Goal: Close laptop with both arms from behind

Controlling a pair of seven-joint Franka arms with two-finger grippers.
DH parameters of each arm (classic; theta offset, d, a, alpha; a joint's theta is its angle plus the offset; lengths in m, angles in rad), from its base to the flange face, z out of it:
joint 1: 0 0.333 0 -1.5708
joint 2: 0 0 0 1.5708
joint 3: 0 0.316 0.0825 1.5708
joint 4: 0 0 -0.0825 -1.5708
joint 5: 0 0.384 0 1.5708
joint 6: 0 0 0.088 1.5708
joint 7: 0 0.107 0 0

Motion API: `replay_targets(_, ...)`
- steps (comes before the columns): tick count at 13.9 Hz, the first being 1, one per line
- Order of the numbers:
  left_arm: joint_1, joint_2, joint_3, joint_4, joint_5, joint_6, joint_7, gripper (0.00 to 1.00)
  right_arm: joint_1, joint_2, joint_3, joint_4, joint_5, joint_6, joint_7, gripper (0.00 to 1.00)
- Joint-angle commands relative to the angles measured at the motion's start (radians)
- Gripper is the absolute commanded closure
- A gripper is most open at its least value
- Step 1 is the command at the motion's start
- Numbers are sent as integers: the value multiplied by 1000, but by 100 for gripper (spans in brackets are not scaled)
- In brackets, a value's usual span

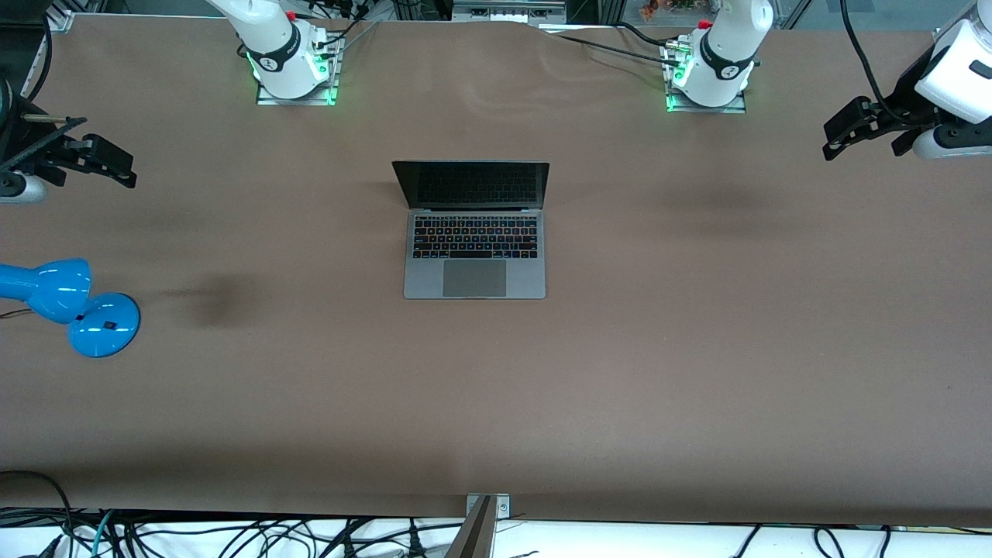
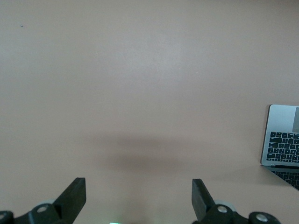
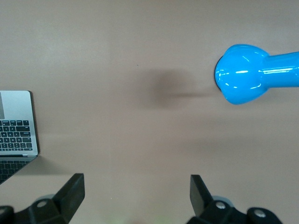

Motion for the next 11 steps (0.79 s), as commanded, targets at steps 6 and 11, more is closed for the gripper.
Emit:
replay_targets(6, 3, 26, -33, 22, 10, -21, -8, 0, -1, -8, 0, 6, 14, -14, -7, 0)
replay_targets(11, 3, 37, -32, 21, 7, -25, 3, 0, -3, -6, 0, 6, 16, -14, -9, 0)
